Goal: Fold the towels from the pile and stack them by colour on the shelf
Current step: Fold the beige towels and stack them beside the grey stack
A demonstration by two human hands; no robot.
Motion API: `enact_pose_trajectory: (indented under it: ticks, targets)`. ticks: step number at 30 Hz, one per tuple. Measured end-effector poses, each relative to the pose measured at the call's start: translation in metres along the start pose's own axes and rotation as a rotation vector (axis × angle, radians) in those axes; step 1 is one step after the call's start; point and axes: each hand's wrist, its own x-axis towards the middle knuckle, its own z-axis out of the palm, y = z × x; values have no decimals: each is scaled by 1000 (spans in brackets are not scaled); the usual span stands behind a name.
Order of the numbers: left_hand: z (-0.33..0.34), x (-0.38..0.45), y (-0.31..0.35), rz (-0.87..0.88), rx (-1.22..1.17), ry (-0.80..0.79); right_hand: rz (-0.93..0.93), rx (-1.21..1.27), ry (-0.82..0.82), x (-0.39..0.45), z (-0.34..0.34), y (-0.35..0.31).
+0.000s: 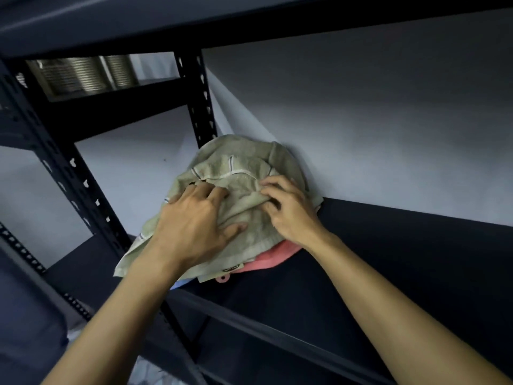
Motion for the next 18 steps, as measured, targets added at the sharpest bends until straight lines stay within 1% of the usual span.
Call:
enact_pose_trajectory:
  ticks: [2, 7, 13, 16, 18]
  targets:
    - [1, -5, 0, -24, -24, 16, 75, 79, 64, 3, -2, -2]
    - [8, -6, -2, -37, -3, 24, 135, 150, 91, 6, -15, -15]
    - [6, 6, -2, 67, 60, 205, 180, 251, 127, 8, -33, -27]
    - [-9, 14, 3, 81, 76, 321, 250, 285, 180, 12, -42, -32]
    - [-20, 21, 8, 86, 67, 375, 311, 276, 181, 17, -48, -30]
